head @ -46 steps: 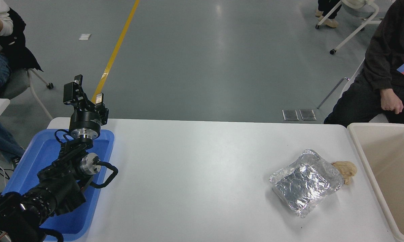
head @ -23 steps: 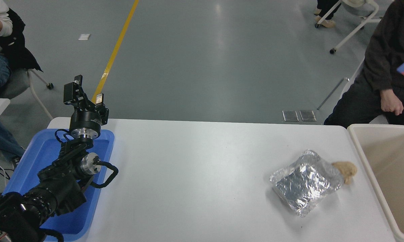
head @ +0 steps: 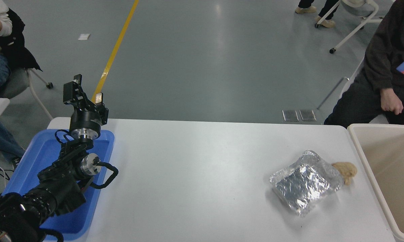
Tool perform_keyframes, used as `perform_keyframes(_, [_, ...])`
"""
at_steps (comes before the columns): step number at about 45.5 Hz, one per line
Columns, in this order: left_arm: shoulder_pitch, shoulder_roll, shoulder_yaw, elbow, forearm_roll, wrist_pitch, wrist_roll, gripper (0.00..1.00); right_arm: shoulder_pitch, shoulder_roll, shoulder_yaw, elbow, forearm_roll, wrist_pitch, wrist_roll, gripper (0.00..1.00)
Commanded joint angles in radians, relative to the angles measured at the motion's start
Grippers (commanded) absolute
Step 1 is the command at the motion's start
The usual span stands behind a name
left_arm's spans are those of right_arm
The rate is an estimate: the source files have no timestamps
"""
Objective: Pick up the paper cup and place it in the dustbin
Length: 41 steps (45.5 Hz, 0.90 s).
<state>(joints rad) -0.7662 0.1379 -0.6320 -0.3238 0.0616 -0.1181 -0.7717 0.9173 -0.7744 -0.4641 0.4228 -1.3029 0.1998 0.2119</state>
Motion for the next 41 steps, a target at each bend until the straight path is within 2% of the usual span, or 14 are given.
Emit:
perform_keyframes(1, [-0.001, 0.0, 0.0, 0.0, 0.0, 0.0, 0.0, 1.0, -0.163, 0.104, 0.088, -0.082, 0.062, -0.083, -0.011, 0.0])
perform_keyframes(9, [0.001, 0.0, -0.002, 0.0, 0.0, 0.0, 0.0, 1.0, -0.187, 0.122, 0.13, -0.09, 0.062, -0.089, -0.012, 0.0])
perform_keyframes(10, [0.001, 0.0, 0.0, 0.0, 0.0, 0.0, 0.0, 1.0, -0.187, 0.125, 0.131, -0.091, 0.062, -0.091, -0.011, 0.06])
perform_keyframes(11, [-0.001, 0.0, -0.002, 0.0, 0.0, 0.0, 0.0, 1.0, -0.189, 0.127, 0.134, -0.093, 0.062, -0.092, -0.012, 0.25])
perform_keyframes(12, [-0.001, 0.0, 0.0, 0.0, 0.0, 0.0, 0.0, 1.0, -0.187, 0.129, 0.139, -0.095, 0.062, -0.095, -0.012, 0.55])
perform_keyframes(13, [-0.001, 0.0, -0.002, 0.0, 0.0, 0.0, 0.0, 1.0, -0.187, 0.129, 0.145, -0.095, 0.063, -0.095, -0.012, 0.76])
perform_keyframes(17, [-0.001, 0.0, -0.002, 0.0, 0.0, 0.0, 0.0, 1.0, -0.189, 0.129, 0.17, -0.095, 0.062, -0.094, -0.012, 0.85])
perform_keyframes(19, [0.001, 0.0, -0.002, 0.0, 0.0, 0.0, 0.0, 1.0, -0.189, 0.127, 0.17, -0.095, 0.062, -0.094, -0.012, 0.97])
perform_keyframes(20, [-0.001, 0.0, -0.002, 0.0, 0.0, 0.0, 0.0, 1.0, -0.189, 0.129, 0.17, -0.095, 0.062, -0.092, -0.012, 1.0])
perform_keyframes(36, [0.001, 0.0, -0.002, 0.0, 0.0, 0.0, 0.0, 1.0, -0.147, 0.113, 0.171, -0.065, 0.062, -0.074, -0.009, 1.0])
perform_keyframes(41, [0.001, 0.0, 0.0, 0.0, 0.0, 0.0, 0.0, 1.0, -0.095, 0.077, 0.171, 0.0, 0.062, -0.057, -0.009, 1.0])
